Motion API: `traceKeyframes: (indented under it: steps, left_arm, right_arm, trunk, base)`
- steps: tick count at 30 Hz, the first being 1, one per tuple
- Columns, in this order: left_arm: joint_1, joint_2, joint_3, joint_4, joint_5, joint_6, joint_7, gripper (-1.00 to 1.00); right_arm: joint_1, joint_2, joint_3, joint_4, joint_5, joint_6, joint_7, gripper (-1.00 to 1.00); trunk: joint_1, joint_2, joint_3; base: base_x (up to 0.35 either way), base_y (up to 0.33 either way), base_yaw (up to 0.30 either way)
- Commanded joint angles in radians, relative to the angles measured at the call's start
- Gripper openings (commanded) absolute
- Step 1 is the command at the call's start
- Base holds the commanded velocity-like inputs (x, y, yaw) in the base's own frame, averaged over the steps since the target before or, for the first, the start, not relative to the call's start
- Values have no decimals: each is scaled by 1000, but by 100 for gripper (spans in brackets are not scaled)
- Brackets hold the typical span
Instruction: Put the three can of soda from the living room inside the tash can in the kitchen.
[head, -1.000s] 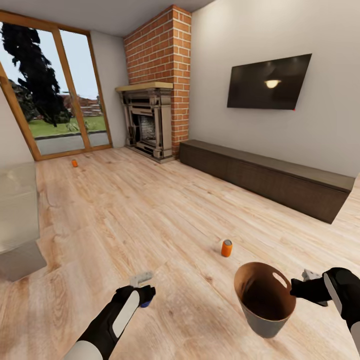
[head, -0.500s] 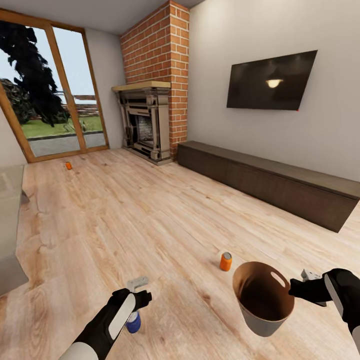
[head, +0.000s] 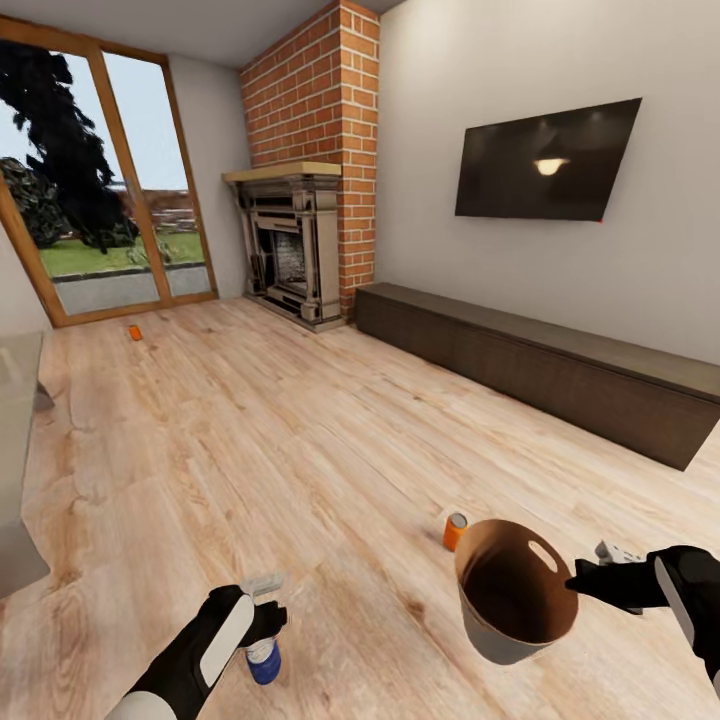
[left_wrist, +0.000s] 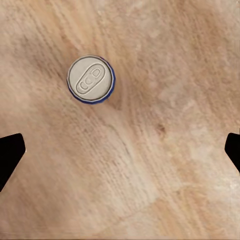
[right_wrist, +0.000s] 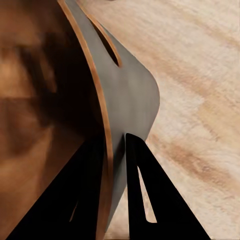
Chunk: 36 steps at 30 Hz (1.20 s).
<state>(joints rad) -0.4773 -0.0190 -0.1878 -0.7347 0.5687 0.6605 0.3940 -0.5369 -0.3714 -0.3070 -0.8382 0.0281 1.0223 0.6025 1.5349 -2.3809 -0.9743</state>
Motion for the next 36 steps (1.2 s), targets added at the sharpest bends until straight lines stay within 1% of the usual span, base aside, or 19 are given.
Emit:
traceKeyframes:
  steps: [1, 7, 10, 12, 13, 14, 16, 20, 24, 29, 31, 33, 36]
  left_arm:
    - [0, 3, 0, 2, 0, 0, 1, 100]
    - [0, 5, -2, 23, 0, -4, 1, 100]
    - [0, 0, -4, 26, -2, -11, 7, 100]
    - [-1, -4, -19, 27, -8, -8, 10, 100]
    - [-1, -3, -27, 27, -13, -7, 10, 100]
    - [-1, 0, -42, 28, -24, -6, 11, 100]
    - [-1, 2, -53, 28, -33, -7, 9, 100]
    - [0, -5, -61, 28, -37, -8, 10, 100]
    - [-1, -10, -63, 29, -36, -10, 15, 100]
    - [-1, -4, -67, 45, -37, -13, 7, 100]
    - [-7, -1, -69, 107, -41, -16, -3, 100]
    - [-10, 0, -69, 147, -42, -17, -8, 100]
    - [-13, 3, -68, 176, -40, -19, -20, 100]
  right_arm:
    - [2, 0, 0, -4, -20, 4, 3, -100]
    - [13, 0, 0, -27, -20, 5, 4, -100]
    - [22, 2, 3, -37, -21, 6, 4, -100]
    - [26, 2, 20, -42, -21, 7, 4, -100]
    - [27, 2, 26, -43, -21, 8, 4, -100]
    - [28, 1, 35, -44, -22, 8, 5, -100]
    - [29, 1, 43, -44, -21, 8, 5, -100]
    - [30, 0, 48, -45, -22, 9, 5, -100]
    - [30, -1, 50, -47, -22, 11, 5, -100]
    - [30, -4, 51, -49, -22, 13, 6, -100]
    - [30, -5, 51, -56, -22, 15, 6, -100]
    - [34, -6, 51, -71, -22, 18, 6, -100]
    - [47, -8, 50, -118, -22, 25, 6, -100]
  trunk:
    - [0, 0, 0]
    - [0, 0, 0]
    - [0, 0, 0]
    - [0, 0, 0]
    - [0, 0, 0]
    - [0, 0, 0]
    - [0, 0, 0]
    - [0, 0, 0]
    - [15, -28, -12]
    - [34, -63, -28]
    - [42, -77, -34]
    - [50, -91, -41]
    - [61, -112, -50]
  base:
    - [317, 73, 0]
    - [321, 69, 0]
    - [135, 25, 0]
    - [47, 9, 0]
    - [29, 5, 0]
    - [19, 3, 0]
    - [12, 2, 0]
    - [5, 1, 0]
    - [1, 0, 0]
    - [0, 0, 0]
    - [0, 0, 0]
    - [0, 0, 0]
    - [0, 0, 0]
